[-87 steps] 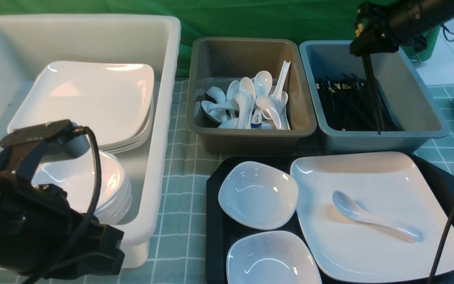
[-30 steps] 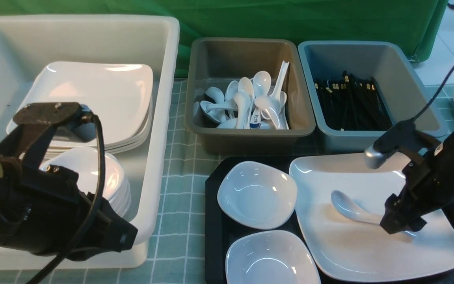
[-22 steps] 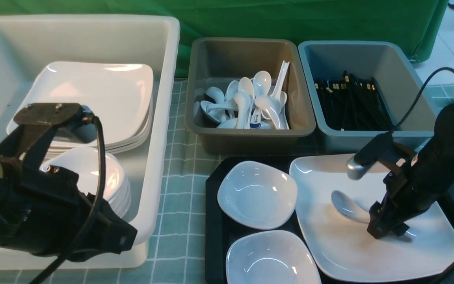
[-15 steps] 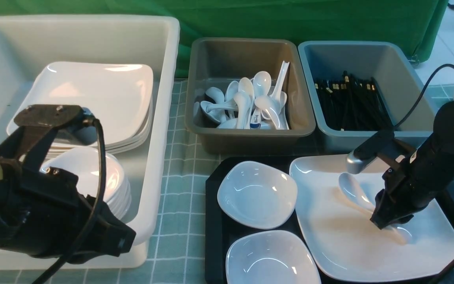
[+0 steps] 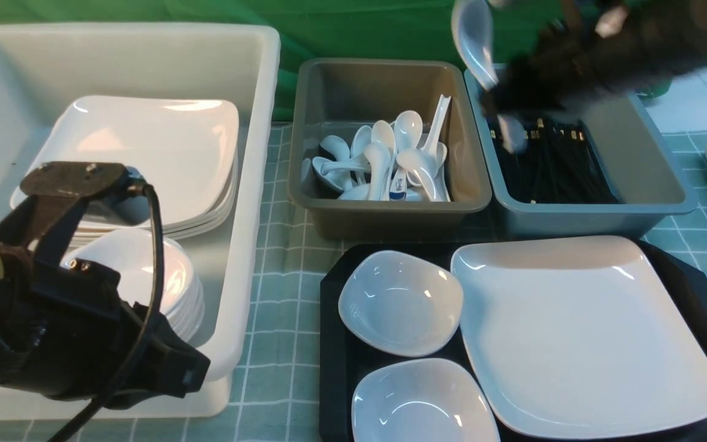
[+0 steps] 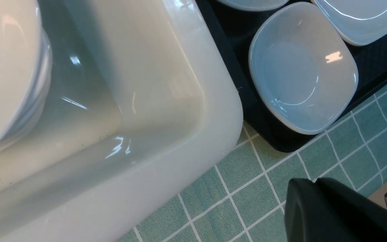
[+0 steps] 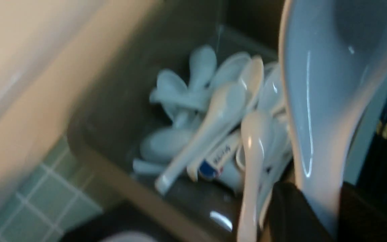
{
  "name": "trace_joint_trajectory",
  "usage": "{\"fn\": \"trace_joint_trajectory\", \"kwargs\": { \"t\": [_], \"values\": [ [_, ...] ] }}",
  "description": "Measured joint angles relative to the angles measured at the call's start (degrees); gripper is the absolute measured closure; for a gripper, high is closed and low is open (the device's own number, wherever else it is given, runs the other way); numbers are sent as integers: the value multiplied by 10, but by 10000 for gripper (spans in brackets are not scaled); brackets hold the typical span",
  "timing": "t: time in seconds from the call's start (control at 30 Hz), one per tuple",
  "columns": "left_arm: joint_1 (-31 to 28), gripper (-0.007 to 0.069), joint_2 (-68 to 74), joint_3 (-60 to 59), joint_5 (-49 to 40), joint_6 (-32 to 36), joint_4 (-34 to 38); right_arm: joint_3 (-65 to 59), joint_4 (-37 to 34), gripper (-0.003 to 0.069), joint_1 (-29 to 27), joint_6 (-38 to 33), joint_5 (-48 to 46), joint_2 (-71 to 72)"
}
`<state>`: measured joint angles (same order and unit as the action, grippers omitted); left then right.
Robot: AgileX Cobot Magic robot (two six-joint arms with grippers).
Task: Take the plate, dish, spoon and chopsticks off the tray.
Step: Use the right arm to put the soup spoon into the small storage box in the middle, then use the left arm to grab a small plate from the dinner plate
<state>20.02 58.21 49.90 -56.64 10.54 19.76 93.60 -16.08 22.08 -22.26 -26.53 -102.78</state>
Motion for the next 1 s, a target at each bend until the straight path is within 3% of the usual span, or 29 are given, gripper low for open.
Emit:
{"fn": "trace_joint_trajectory", "kwargs": {
  "t": [0.13, 0.27, 0.37, 0.47, 0.57, 0.6, 0.63, 0.83, 1.0],
  "values": [
    [0, 616, 0, 0, -8, -5, 3, 102, -1, 450, 4, 67, -17, -93],
    [0, 616, 0, 0, -15, -20, 4, 182, -1, 166, 5, 107, -102, -159],
    [0, 616, 0, 0, -14, -27, 4, 189, 9, 102, 6, 110, -150, -159],
    [0, 616, 1, 0, -8, -33, 12, 193, 41, 135, 6, 110, -198, -148],
    [21, 621, 29, 9, -11, -32, 14, 193, 136, 442, 5, 112, -305, -97],
    [24, 621, 32, 9, -11, -32, 13, 193, 140, 461, 5, 112, -317, -93],
    [60, 624, 73, 29, -8, -38, 6, 193, 171, 576, 0, 112, -375, -47],
    [192, 624, 210, 121, 8, -102, -69, 104, 189, 634, -29, 114, -383, 123],
    [233, 598, 347, 233, 6, -143, -131, -136, 193, 637, -72, 122, -373, 317]
  ]
}}
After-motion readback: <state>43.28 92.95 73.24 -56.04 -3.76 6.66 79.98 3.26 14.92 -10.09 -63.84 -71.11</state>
